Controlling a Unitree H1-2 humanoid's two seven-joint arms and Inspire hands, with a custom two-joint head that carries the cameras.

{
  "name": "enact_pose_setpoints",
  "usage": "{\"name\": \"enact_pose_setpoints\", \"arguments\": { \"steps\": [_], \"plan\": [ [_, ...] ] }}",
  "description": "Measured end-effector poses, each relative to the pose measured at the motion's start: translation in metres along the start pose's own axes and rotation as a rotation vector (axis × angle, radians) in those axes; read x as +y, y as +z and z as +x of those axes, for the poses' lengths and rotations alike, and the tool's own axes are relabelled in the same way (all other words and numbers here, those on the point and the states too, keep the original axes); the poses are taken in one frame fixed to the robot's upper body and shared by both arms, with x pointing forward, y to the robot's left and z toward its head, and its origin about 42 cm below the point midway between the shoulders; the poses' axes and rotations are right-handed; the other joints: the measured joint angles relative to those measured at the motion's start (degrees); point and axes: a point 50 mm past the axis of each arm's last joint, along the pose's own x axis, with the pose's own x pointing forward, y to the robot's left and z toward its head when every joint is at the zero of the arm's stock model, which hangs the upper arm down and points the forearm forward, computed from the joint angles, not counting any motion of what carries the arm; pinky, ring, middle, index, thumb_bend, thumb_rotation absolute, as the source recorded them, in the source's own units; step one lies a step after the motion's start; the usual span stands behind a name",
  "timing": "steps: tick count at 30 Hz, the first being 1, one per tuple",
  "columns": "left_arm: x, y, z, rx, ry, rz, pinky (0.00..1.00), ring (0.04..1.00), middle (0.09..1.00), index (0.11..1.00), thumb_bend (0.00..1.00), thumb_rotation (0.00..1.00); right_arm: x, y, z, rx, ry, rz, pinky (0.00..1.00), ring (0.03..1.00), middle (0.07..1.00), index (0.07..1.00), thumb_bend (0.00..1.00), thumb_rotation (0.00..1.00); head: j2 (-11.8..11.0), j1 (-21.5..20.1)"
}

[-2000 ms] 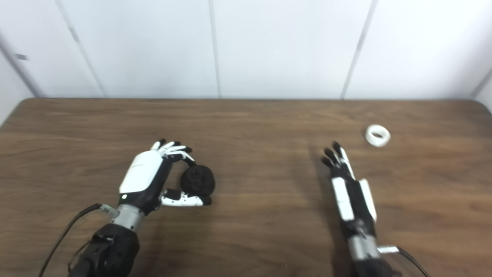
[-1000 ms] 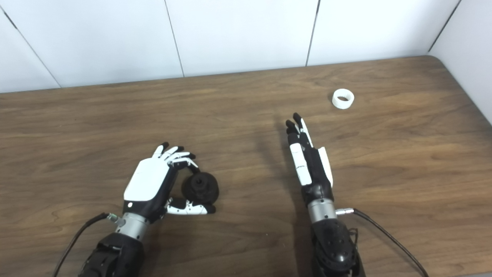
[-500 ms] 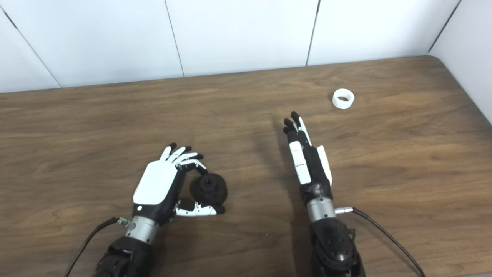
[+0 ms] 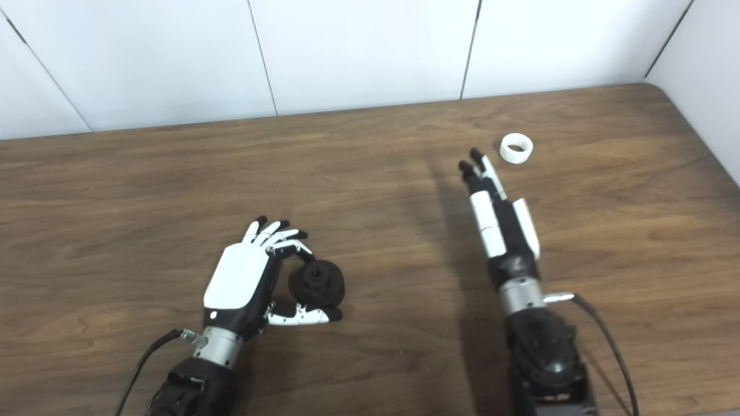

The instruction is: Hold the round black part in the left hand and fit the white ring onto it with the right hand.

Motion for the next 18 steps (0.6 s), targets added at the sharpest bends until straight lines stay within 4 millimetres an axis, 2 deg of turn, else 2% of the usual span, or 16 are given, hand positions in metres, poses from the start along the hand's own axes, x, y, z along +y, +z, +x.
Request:
{"name": "enact_pose_setpoints", "arguments": {
  "steps": [5,6,8,9,10,13,14,17,18],
  "plan": [
    [-0.002,0.001,0.000,0.000,0.002,-0.004,1.00,0.903,0.797,0.486,0.52,0.06,-0.026,0.018,0.013,-0.022,-0.012,-0.053,1.00,0.929,0.912,0.950,0.46,0.98,-0.79,-0.61],
    [-0.002,0.001,0.000,0.000,0.003,-0.004,1.00,0.903,0.797,0.486,0.52,0.06,-0.030,0.021,0.016,-0.027,-0.012,-0.065,1.00,0.927,0.914,0.952,0.46,0.98,-0.79,-0.62],
    [-0.002,0.001,0.000,0.001,0.003,-0.005,1.00,0.906,0.798,0.486,0.52,0.06,-0.038,0.030,0.023,-0.041,-0.003,-0.102,0.97,0.930,0.924,0.954,0.47,0.99,-2.28,-3.77],
    [-0.002,0.001,0.000,0.001,0.003,-0.005,1.00,0.906,0.797,0.485,0.52,0.06,-0.041,0.033,0.026,-0.043,0.003,-0.126,0.96,0.924,0.919,0.950,0.49,0.99,-2.29,-3.78],
    [-0.002,0.001,0.000,0.002,0.003,-0.006,1.00,0.907,0.796,0.485,0.52,0.05,-0.044,0.036,0.030,-0.040,0.007,-0.160,0.96,0.923,0.915,0.945,0.51,0.98,-3.24,-5.08],
    [-0.002,0.000,0.000,0.005,0.003,-0.006,1.00,0.911,0.798,0.485,0.52,0.06,-0.051,0.041,0.036,-0.031,0.000,-0.243,0.89,0.878,0.896,0.926,0.52,0.93,-3.87,-5.63],
    [-0.002,-0.001,-0.001,0.005,0.003,-0.005,1.00,0.911,0.801,0.486,0.52,0.06,-0.052,0.043,0.038,-0.029,-0.006,-0.266,0.87,0.868,0.893,0.923,0.51,0.92,-5.26,-6.41],
    [-0.002,-0.003,-0.002,0.007,0.005,0.000,1.00,0.906,0.802,0.486,0.52,0.05,-0.052,0.046,0.042,-0.021,-0.017,-0.308,0.84,0.863,0.885,0.915,0.50,0.88,-7.55,-7.64],
    [-0.002,-0.004,-0.003,0.009,0.006,0.001,1.00,0.906,0.802,0.486,0.52,0.05,-0.052,0.047,0.044,-0.020,-0.020,-0.321,0.83,0.855,0.878,0.910,0.50,0.87,-7.56,-7.65]
  ]
}}
